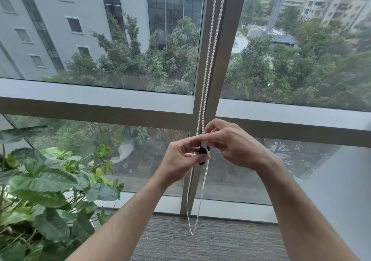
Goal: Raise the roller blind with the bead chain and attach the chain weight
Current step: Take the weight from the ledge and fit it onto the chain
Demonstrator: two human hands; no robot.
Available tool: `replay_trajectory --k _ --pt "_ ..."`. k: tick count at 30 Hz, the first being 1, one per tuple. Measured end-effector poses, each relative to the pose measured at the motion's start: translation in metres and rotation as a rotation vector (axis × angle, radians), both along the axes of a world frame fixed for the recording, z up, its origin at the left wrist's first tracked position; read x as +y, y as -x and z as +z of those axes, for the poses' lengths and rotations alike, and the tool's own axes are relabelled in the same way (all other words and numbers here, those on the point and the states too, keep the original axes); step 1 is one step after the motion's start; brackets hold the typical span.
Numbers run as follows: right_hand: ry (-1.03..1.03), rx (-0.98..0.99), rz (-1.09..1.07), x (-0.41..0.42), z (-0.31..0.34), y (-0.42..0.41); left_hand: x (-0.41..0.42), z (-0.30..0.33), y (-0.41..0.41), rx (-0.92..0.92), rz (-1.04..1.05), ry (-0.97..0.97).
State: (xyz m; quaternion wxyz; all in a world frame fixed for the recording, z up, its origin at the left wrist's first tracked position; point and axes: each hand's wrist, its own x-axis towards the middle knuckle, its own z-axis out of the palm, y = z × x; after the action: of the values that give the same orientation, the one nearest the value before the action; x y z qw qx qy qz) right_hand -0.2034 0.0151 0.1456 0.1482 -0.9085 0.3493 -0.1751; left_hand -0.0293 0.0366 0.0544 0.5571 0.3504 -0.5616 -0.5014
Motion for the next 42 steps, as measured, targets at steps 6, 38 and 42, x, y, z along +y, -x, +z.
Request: replay_trajectory --k 6,38,42 --pt "0.020 0.028 -0.006 -0.001 -0.001 -0.001 0.000 -0.002 -0.001 0.011 0.005 -0.010" --pt "-0.035 -0.396 -0.209 0.000 -0.041 -0.008 0.001 -0.002 -0.005 -0.019 0.103 -0.075" --pt "-0.333 -0.616 -0.137 -0.003 -0.055 0.001 0.001 -0.004 -0.007 0.013 0.012 -0.073"
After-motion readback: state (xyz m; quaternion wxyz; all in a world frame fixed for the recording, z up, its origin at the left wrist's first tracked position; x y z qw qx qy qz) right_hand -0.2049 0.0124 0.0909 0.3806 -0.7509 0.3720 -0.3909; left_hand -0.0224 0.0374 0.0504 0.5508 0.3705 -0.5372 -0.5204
